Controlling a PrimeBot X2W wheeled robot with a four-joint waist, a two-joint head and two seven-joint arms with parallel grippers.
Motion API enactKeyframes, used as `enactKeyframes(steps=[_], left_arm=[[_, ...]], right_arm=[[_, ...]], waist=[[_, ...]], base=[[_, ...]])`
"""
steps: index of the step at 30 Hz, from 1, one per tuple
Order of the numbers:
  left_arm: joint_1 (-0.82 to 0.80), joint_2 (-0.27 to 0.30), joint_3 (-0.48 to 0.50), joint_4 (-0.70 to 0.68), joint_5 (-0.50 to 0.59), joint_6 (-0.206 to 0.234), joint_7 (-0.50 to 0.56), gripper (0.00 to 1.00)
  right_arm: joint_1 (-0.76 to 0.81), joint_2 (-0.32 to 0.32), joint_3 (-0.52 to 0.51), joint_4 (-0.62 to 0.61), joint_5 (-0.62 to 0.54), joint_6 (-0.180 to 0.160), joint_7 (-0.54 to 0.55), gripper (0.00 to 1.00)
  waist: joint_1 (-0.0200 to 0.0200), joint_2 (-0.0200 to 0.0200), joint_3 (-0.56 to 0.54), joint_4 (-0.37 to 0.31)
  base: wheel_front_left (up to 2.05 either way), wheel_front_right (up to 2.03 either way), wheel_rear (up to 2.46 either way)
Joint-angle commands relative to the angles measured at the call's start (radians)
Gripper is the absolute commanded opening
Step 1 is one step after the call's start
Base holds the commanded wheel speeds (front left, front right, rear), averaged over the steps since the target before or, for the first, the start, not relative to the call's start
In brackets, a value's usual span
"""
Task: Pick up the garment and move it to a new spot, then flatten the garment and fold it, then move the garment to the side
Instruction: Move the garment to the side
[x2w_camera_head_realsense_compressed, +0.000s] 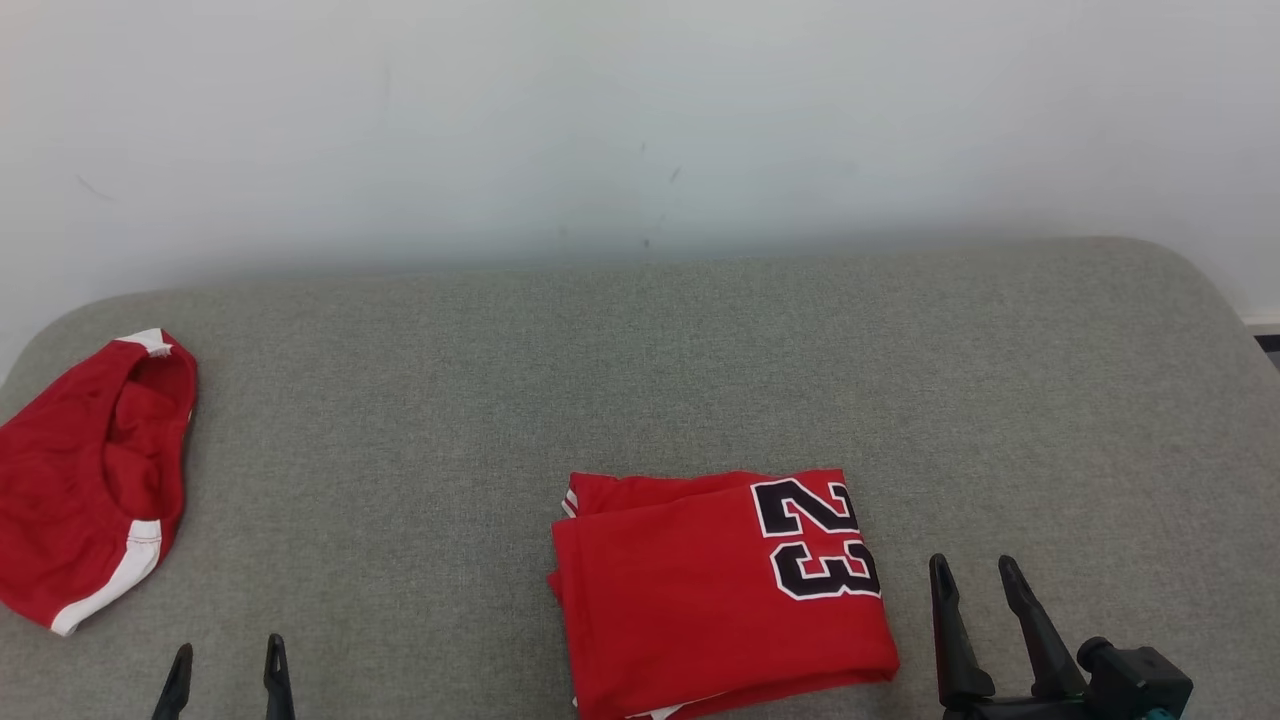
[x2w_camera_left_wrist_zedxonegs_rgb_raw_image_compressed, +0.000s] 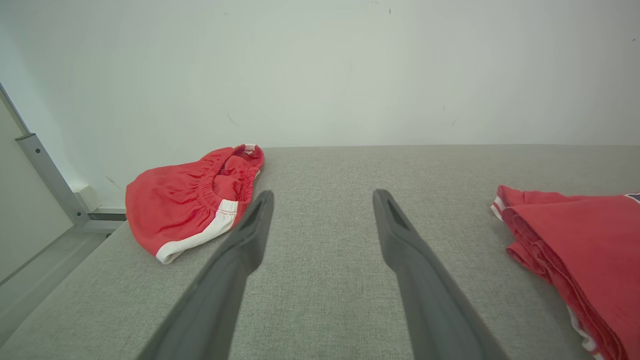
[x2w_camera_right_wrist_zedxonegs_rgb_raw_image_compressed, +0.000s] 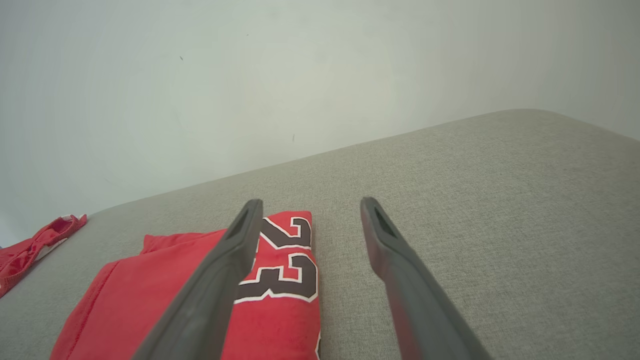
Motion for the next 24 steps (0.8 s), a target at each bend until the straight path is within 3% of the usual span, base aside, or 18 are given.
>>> enactKeyframes(steps=[1,24], left_arm=[[0.010,-0.004,0.000,-0.004,0.005,-0.002,-0.003,1.00],[0.016,-0.015,-0.008,0.001,0.020,0.005,-0.003,1.00]], right_arm=[[-0.002,0.000,0.002,0.002,-0.002,-0.003,-0.001,1.00],[-0.022,-0.018,0.030,0.012,-0.018,-0.003,-0.001,1.00]], waist=[[0.0001,0.0000,0.000,0.000],[0.0001,0.0000,0.002,0.014]], base=[[0.00,0.00,0.00],[0.00,0.00,0.00]])
